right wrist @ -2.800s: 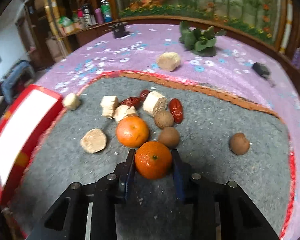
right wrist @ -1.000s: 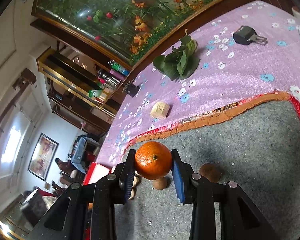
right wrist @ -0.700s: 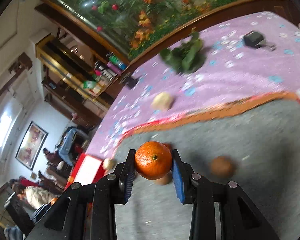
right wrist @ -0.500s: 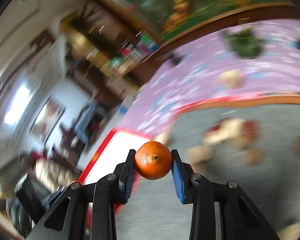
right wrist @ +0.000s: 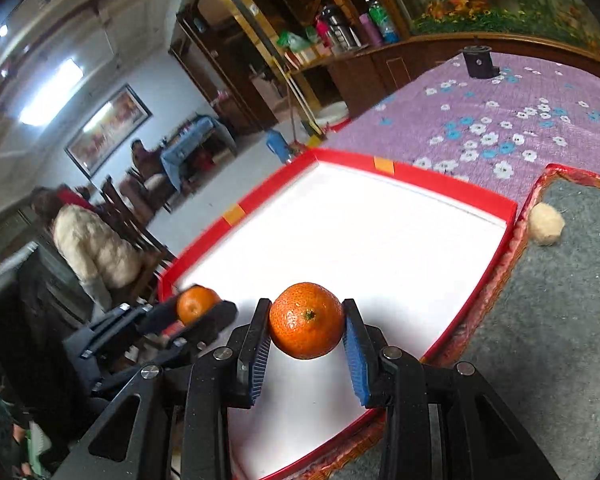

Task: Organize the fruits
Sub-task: 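Lower both oranges into the white tray and open both tools, then grasp a beige octagonal cake on the mat with the right tool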

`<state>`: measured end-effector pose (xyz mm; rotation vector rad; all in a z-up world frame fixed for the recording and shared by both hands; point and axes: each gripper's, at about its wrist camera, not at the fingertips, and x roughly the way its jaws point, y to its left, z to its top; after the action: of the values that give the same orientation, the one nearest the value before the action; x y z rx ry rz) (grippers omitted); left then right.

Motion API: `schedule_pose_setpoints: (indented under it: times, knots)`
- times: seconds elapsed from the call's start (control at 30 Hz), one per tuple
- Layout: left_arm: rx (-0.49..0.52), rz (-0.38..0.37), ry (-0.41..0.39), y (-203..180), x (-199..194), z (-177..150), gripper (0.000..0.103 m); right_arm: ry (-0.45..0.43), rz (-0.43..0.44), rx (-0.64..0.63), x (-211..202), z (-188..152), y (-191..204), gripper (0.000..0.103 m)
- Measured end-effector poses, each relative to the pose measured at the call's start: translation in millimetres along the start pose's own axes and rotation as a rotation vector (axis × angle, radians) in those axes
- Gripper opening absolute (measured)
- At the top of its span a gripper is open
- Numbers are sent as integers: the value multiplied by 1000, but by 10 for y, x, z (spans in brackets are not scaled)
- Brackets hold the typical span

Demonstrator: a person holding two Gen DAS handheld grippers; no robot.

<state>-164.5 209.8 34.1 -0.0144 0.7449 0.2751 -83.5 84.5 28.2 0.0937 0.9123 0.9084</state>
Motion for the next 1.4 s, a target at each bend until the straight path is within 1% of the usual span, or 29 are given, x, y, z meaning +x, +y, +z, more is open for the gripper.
schedule_pose_setpoints:
  times: [0.13, 0.17, 0.27, 0.37, 0.43, 0.5, 0.57, 0.6, 0.67, 0.77, 0.83, 0.93, 1.03, 1.13, 1.23, 1.33, 1.4]
  knots:
    - [16, 53, -8, -14, 23, -6, 33, 31, -65, -12, 95, -19, -44, 33]
    - [17, 62, -9, -15, 24, -7, 33, 23, -67, -20, 91, -11, -38, 34]
    - [20, 76, -2, -25, 30, -10, 34, -10, -78, -34, 42, -22, -60, 45]
    - [28, 84, 6, -37, 28, -28, 34, -55, -48, -6, -67, -55, -114, 46]
    - [28, 86, 3, -32, 4, -35, 34, -86, -49, 2, -172, -70, -149, 46]
    - [25, 96, -16, -33, -48, -31, 42, -112, -62, -6, -317, -92, -179, 46]
    - [23, 96, -52, -52, -146, -17, 61, -142, -82, -6, -515, -150, -235, 46]
    - [21, 89, -70, -71, -191, -12, 63, -160, -97, -4, -642, -194, -280, 46]
    - [32, 61, -107, -146, -309, -5, 64, -193, -125, 8, -894, -295, -392, 47]
    - [83, 0, -138, -354, -447, -4, 64, -252, -178, 36, -1331, -507, -591, 51]
    - [127, -49, -142, -527, -513, -23, 64, -290, -239, 61, -1631, -668, -729, 52]
    - [203, -106, -143, -828, -571, -31, 64, -326, -308, 110, -2018, -896, -931, 52]
    - [261, -153, -121, -1088, -570, -44, 64, -347, -402, 163, -2324, -1100, -1142, 52]
    - [294, -184, -100, -1285, -572, -50, 64, -323, -466, 228, -2503, -1320, -1371, 53]
    - [322, -202, -83, -1446, -574, -93, 64, -275, -500, 269, -2555, -1464, -1532, 53]
    - [349, -201, -66, -1538, -568, -149, 64, -231, -514, 286, -2497, -1450, -1636, 53]
    - [356, -202, -57, -1556, -555, -164, 64, -219, -520, 289, -2458, -1405, -1656, 53]
